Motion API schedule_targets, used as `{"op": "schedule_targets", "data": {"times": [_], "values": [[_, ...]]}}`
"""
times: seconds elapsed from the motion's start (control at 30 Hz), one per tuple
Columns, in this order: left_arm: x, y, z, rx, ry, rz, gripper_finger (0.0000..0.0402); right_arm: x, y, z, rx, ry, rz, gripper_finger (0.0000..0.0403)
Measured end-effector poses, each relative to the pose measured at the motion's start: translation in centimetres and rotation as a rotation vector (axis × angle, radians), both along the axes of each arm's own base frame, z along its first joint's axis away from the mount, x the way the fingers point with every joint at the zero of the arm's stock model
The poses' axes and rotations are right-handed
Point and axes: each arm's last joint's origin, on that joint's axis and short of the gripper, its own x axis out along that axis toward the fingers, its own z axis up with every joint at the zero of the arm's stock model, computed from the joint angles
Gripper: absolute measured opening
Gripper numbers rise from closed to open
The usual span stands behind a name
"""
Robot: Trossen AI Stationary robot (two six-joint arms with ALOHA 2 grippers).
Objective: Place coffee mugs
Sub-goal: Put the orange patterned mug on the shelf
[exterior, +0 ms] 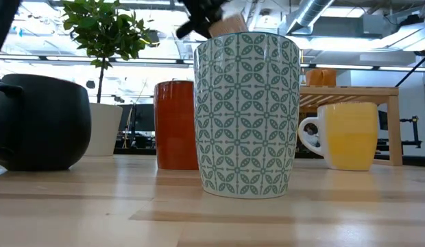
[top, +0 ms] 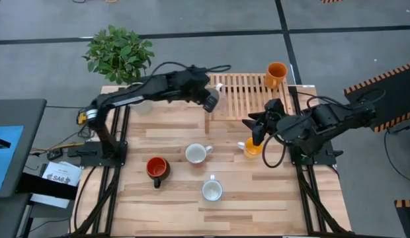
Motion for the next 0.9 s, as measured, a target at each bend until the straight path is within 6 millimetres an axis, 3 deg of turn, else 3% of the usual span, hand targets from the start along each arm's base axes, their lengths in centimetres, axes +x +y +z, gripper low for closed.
{"op": "schedule_targets", "data": {"times": [0.23, 0.9], "values": [[2.5, 2.8, -2.6, -0.037, 0.067, -0.01, 0.001, 0.1, -0.4, 0.0, -0.017, 0.008, -0.011, 0.0205], [2.3, 4.5, -3.4, -0.029, 0.089, -0.009, 0.0014, 0.4, -0.3, 0.2, -0.01, -0.02, -0.015, 0.0205]]}}
